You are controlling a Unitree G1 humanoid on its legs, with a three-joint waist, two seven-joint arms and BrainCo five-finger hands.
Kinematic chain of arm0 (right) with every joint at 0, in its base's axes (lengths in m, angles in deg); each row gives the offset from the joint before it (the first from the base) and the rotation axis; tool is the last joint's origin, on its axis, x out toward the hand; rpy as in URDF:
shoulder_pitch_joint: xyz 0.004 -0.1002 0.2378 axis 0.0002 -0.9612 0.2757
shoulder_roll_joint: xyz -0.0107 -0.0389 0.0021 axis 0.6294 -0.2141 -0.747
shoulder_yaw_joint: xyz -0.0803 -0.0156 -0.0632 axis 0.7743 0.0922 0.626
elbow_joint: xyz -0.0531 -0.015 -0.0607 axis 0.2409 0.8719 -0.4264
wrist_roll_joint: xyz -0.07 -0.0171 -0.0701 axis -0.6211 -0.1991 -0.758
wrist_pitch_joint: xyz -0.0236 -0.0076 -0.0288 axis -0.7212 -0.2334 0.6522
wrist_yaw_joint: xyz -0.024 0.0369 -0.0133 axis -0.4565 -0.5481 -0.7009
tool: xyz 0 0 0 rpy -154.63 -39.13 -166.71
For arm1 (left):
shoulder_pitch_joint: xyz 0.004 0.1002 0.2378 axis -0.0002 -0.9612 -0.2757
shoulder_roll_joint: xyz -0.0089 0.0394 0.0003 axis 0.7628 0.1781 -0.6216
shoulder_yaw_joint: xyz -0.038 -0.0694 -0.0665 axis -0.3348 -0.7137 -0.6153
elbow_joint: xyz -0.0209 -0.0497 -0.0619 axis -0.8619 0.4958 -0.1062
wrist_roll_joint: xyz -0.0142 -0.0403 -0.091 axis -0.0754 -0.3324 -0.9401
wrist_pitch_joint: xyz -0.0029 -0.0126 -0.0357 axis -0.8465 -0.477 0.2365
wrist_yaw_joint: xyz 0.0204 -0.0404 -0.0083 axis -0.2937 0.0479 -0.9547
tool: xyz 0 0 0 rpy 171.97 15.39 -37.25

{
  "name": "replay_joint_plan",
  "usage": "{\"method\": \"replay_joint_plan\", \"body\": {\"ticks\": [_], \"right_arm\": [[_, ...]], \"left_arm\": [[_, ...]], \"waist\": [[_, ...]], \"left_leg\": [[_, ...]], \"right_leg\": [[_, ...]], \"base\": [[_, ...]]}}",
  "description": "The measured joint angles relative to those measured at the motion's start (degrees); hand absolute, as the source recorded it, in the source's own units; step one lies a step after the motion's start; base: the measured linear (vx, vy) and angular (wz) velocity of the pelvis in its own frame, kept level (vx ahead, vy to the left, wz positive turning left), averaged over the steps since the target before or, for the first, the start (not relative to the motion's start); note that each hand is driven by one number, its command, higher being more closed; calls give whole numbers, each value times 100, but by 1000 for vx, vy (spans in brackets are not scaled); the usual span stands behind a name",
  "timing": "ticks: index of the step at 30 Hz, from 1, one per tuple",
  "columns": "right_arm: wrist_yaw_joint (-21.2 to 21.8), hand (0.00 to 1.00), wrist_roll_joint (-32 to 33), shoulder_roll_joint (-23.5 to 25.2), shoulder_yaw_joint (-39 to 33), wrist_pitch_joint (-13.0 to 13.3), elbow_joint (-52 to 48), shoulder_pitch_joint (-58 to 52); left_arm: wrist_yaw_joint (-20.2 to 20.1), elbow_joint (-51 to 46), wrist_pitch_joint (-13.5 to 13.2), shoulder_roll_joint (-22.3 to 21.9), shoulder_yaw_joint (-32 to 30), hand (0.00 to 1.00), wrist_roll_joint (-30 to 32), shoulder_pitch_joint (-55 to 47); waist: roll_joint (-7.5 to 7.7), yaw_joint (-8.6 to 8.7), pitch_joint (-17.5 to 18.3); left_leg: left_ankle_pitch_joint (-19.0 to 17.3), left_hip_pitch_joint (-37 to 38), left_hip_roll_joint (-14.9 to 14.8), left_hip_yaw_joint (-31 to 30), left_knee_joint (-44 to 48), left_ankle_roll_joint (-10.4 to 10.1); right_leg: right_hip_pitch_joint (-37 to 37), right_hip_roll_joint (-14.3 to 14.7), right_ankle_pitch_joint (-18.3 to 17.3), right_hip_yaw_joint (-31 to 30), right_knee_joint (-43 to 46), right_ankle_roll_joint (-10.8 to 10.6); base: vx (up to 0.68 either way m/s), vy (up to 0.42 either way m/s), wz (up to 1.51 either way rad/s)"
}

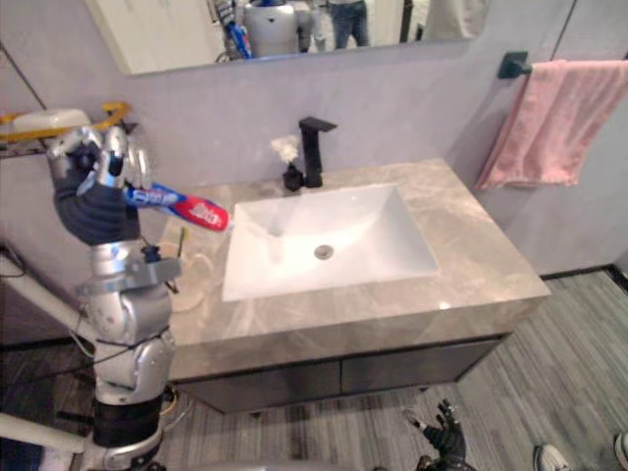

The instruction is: Organize washtable

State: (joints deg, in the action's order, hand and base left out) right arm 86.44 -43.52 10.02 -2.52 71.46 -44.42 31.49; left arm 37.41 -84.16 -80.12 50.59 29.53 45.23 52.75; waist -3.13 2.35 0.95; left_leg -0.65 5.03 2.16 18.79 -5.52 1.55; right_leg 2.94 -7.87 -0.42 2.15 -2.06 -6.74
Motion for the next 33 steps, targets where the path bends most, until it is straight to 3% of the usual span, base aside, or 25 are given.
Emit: {"method": "replay_joint_plan", "body": {"ticks": [5, 14, 33], "right_arm": [[11, 0, -126, -81, 213, -10, 333, 14], [108, 0, -181, -180, 433, -9, 717, 151], [109, 0, -392, -344, 656, -9, 928, 169]], "left_arm": [[211, 180, 1, 290, -293, 100, 190, 55], [472, 307, 26, 387, -682, 100, 360, 235], [505, 1028, 162, 379, -902, 100, 358, 223]], "waist": [[41, -8, 11], [197, -24, 16], [304, -38, 27]], "left_leg": [[17, -3, 29, -149, 2, 23], [40, 15, 40, -249, 2, 42], [52, 14, 40, -307, 0, 25]], "right_leg": [[105, -30, -1, 163, -77, 0], [188, -39, -5, 270, -108, 5], [210, -43, -12, 337, -97, 17]], "base": [[6, -12, 15], [-5, -10, 5], [-6, -4, 1]]}}
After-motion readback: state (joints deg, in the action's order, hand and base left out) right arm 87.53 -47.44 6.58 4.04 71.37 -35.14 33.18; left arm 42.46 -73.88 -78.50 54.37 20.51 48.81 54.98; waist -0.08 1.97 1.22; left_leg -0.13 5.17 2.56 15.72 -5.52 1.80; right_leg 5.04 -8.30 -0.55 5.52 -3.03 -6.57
